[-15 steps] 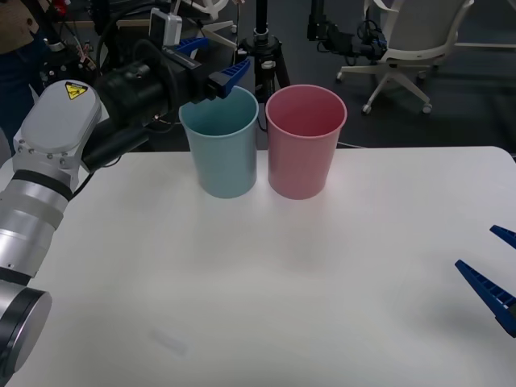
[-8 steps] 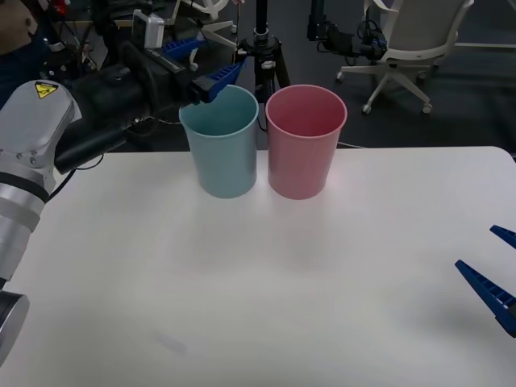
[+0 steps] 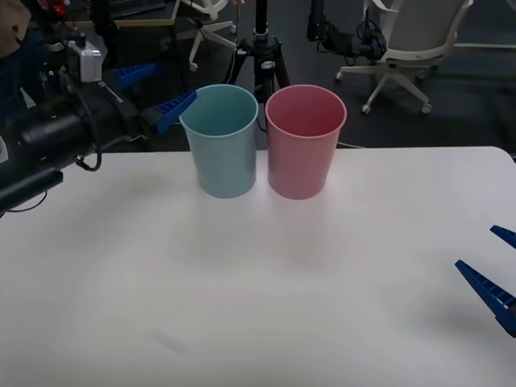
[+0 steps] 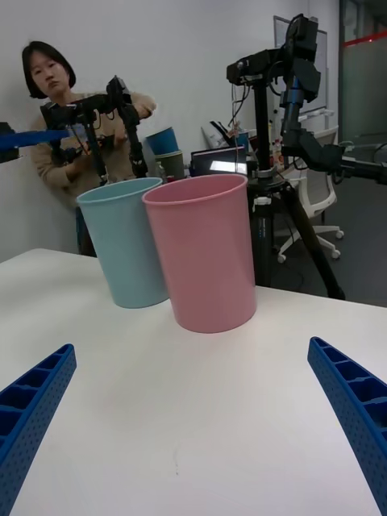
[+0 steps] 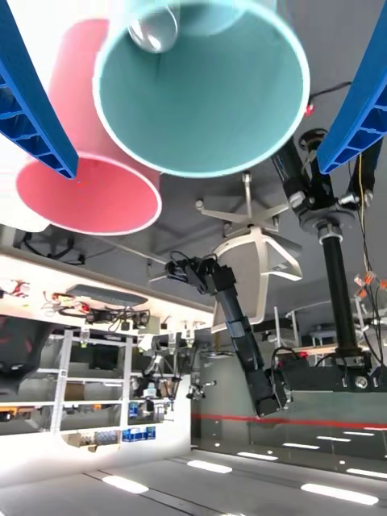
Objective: Grasp the object on the table and drop it into the matching bin: aluminum can to the light blue bin, PET bottle to the pink bin.
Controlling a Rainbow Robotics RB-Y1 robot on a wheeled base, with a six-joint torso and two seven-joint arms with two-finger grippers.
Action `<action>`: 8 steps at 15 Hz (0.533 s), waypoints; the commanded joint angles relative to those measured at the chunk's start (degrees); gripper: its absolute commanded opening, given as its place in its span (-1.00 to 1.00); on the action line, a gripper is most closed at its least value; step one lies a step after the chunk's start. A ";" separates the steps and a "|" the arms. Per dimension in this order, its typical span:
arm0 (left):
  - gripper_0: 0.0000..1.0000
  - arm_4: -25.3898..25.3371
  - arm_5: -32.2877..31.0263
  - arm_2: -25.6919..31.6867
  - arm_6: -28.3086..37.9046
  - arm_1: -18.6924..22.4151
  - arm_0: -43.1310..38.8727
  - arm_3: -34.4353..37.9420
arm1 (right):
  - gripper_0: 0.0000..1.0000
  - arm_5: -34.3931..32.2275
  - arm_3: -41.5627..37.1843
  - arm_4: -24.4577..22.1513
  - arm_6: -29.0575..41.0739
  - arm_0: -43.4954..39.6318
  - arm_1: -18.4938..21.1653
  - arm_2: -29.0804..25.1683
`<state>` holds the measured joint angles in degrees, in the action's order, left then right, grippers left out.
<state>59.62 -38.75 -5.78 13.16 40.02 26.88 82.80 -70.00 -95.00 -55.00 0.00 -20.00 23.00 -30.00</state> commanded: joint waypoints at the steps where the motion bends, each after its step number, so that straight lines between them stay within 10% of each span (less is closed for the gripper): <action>1: 1.00 -5.48 -0.01 0.50 -3.14 3.58 -5.08 3.16 | 1.00 0.00 0.00 0.00 0.00 0.00 0.00 0.00; 8: 1.00 -7.59 -8.97 9.64 -8.32 1.73 -19.15 4.74 | 1.00 0.00 0.00 0.00 0.00 0.00 0.00 0.00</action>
<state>51.88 -46.79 2.70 5.03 42.56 9.24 87.26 -70.00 -95.00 -55.00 0.00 -20.00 23.00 -30.00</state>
